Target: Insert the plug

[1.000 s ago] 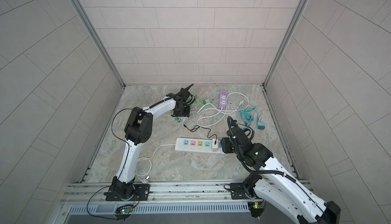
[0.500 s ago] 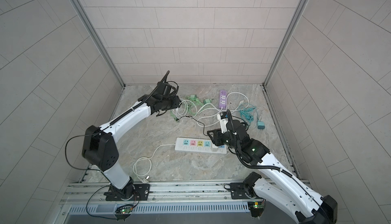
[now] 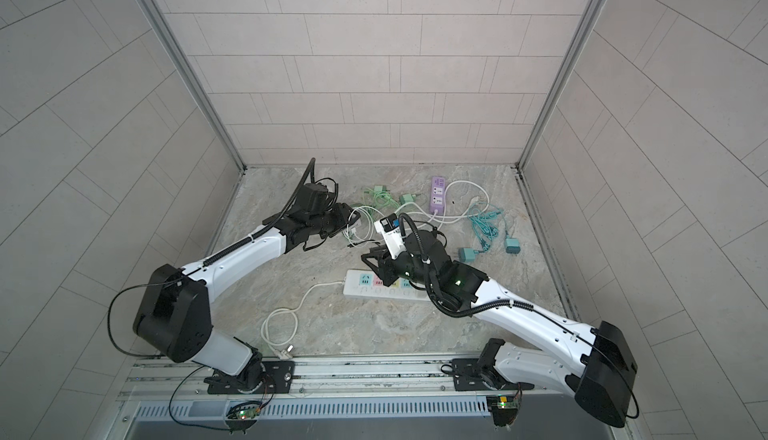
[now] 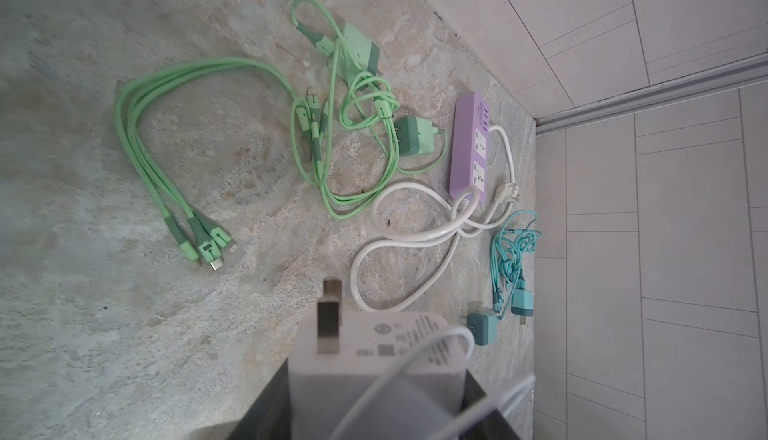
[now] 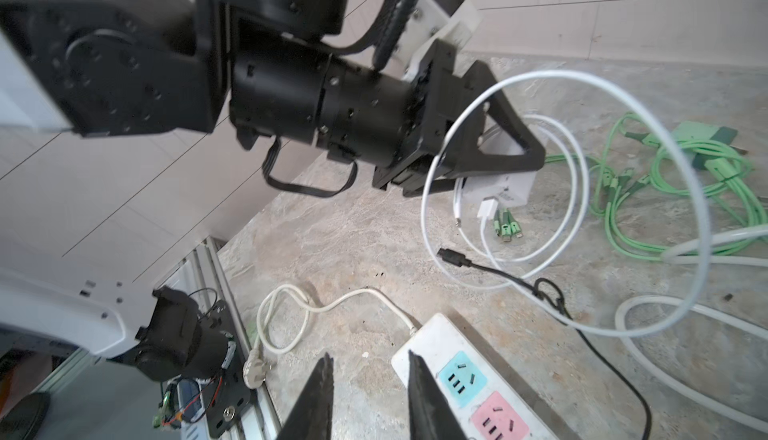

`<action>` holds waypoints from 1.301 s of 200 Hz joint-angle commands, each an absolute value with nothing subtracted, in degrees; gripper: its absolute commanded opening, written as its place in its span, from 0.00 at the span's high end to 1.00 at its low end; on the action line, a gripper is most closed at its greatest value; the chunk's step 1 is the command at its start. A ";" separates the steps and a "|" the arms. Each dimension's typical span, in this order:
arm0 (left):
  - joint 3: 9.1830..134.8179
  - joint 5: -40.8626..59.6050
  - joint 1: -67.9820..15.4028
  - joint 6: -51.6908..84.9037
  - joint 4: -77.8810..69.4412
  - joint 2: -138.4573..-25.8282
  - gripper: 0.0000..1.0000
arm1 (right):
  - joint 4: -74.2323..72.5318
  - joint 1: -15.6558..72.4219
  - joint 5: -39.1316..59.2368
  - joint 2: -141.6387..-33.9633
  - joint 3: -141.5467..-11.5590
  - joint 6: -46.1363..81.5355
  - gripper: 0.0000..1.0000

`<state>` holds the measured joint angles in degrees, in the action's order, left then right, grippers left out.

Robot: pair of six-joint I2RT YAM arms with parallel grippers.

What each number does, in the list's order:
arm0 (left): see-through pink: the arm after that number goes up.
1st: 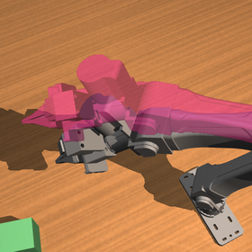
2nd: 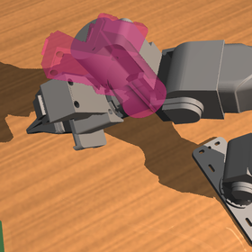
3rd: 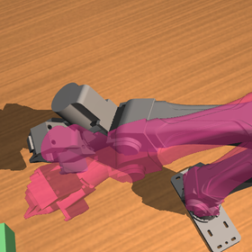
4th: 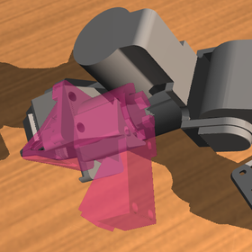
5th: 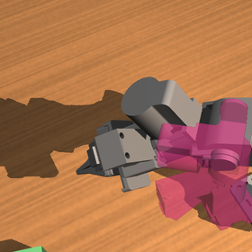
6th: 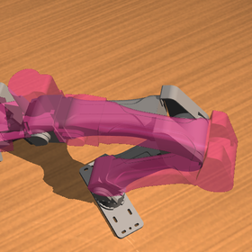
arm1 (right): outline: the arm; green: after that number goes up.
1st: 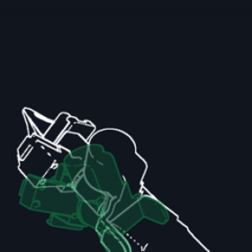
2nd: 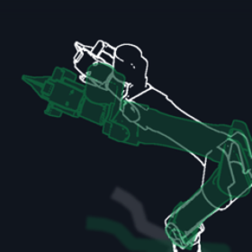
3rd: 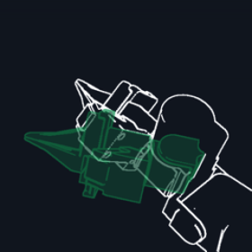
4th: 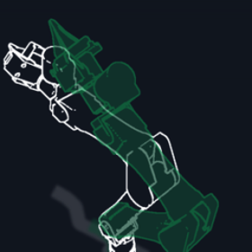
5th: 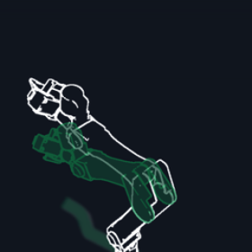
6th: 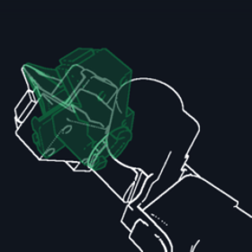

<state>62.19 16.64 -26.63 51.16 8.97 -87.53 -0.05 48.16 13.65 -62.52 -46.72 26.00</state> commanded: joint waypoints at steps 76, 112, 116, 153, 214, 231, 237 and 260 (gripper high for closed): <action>56.82 8.60 -17.19 50.69 12.13 -67.80 0.69 | -6.18 47.48 8.50 -73.30 -51.51 25.31 0.73; 58.36 7.43 -10.09 46.99 17.75 -64.84 0.70 | -5.67 46.69 6.32 -77.19 -52.64 25.04 0.72; 58.78 6.69 -10.08 46.42 18.61 -64.56 0.70 | -5.79 46.52 6.42 -78.03 -52.77 25.22 0.72; 62.02 5.02 -4.92 43.39 22.73 -62.15 0.69 | -6.44 46.23 5.01 -84.55 -53.61 25.48 0.73; 64.32 -5.58 -3.08 37.02 29.72 -60.49 0.69 | -5.53 44.50 4.07 -88.32 -56.18 24.90 0.73; 63.47 -6.93 -3.19 35.86 30.74 -61.16 0.70 | -4.43 44.22 3.35 -88.29 -57.29 25.03 0.72; 62.48 -6.10 -3.18 36.18 30.20 -61.12 0.70 | -3.85 44.00 2.85 -88.24 -57.82 25.13 0.72; 58.74 -0.59 -3.20 38.72 26.30 -61.05 0.70 | -2.24 43.51 3.33 -88.37 -59.94 24.03 0.69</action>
